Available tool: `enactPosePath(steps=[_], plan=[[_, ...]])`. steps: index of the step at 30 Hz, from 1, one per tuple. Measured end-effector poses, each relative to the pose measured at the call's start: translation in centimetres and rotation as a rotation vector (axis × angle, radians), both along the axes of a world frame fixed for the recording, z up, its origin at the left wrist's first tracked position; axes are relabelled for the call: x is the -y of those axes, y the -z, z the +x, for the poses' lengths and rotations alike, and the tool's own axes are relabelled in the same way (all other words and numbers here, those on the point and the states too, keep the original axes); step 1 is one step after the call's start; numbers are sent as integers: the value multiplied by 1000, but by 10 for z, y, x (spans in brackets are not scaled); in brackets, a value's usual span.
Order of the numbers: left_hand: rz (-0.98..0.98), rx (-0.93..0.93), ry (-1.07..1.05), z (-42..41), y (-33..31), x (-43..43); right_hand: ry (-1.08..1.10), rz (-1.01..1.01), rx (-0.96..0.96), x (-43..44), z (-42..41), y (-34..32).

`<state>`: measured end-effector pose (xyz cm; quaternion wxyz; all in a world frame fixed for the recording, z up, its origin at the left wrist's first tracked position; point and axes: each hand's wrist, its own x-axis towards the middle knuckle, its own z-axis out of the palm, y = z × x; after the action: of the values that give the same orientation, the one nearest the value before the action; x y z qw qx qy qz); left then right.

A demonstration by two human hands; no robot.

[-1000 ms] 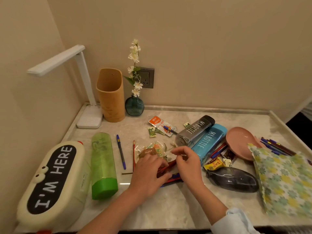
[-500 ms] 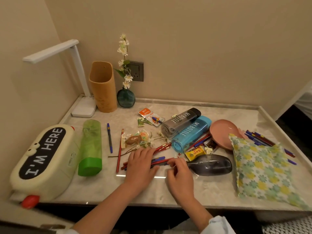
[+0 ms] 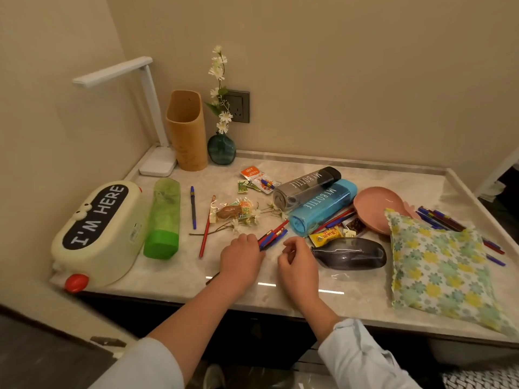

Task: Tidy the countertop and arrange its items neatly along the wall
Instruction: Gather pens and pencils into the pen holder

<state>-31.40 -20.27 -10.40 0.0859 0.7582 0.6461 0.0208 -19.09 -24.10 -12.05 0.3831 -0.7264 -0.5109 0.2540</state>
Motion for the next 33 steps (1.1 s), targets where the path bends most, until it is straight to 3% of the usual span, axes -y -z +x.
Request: enactPosePath(steps=[5, 8, 14, 23, 30, 33], plan=[[-2, -107, 32, 7, -5, -4, -8, -63, -47, -9, 7, -9], [-31, -77, 31, 4, -5, -5, -21, -159, -139, -15, 11, -19], [-95, 181, 1, -10, -6, -11, -49, -255, -244, -28, 13, -21], [-20, 613, -66, -24, -31, -25, -155, -213, -529, -48, -11, -78], [-41, 978, -78, -38, -73, -55, -225, -159, -667, -93, -33, -118], [-104, 1105, -94, -49, -92, -74, -265, -117, -639, -113, -45, -137]])
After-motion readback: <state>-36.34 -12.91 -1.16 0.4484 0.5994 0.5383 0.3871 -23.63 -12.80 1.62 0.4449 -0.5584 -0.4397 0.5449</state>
